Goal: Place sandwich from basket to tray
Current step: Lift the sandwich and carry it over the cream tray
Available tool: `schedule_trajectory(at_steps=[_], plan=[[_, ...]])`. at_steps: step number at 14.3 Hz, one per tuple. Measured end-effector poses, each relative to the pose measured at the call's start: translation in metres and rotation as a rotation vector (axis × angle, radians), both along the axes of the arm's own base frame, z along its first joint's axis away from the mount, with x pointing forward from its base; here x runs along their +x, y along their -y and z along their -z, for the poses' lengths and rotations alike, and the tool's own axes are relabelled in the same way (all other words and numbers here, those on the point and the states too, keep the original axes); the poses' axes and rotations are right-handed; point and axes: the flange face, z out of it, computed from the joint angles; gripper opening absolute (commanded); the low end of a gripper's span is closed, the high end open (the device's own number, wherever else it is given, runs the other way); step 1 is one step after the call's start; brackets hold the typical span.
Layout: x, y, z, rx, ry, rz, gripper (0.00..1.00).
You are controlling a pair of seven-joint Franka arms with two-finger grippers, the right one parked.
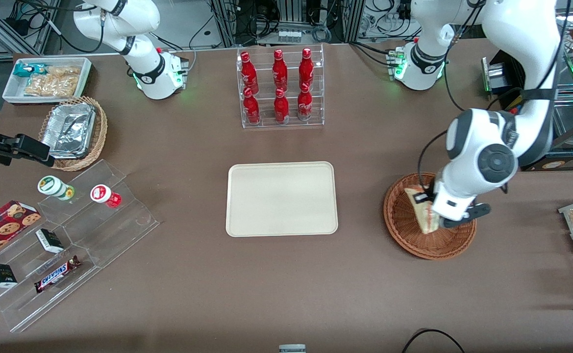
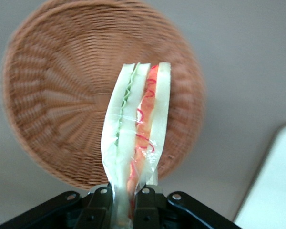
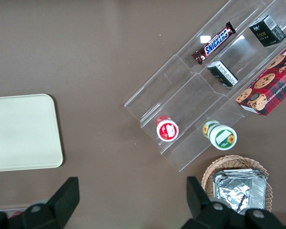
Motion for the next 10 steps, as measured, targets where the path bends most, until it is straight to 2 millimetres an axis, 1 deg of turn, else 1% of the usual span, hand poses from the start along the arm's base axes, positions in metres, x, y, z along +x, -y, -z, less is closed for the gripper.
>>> schedule_trajectory(at_steps=[2, 4, 7, 10], plan=[[-0.008, 0.043, -0.001, -0.007, 0.004, 0.101, 0.0], [-0.018, 0.089, 0.005, -0.015, 0.001, 0.161, 0.0], [-0.028, 0.165, 0.017, -0.026, 0.004, 0.158, 0.0], [-0.04, 0.235, 0.036, -0.023, 0.008, 0.116, 0.0]])
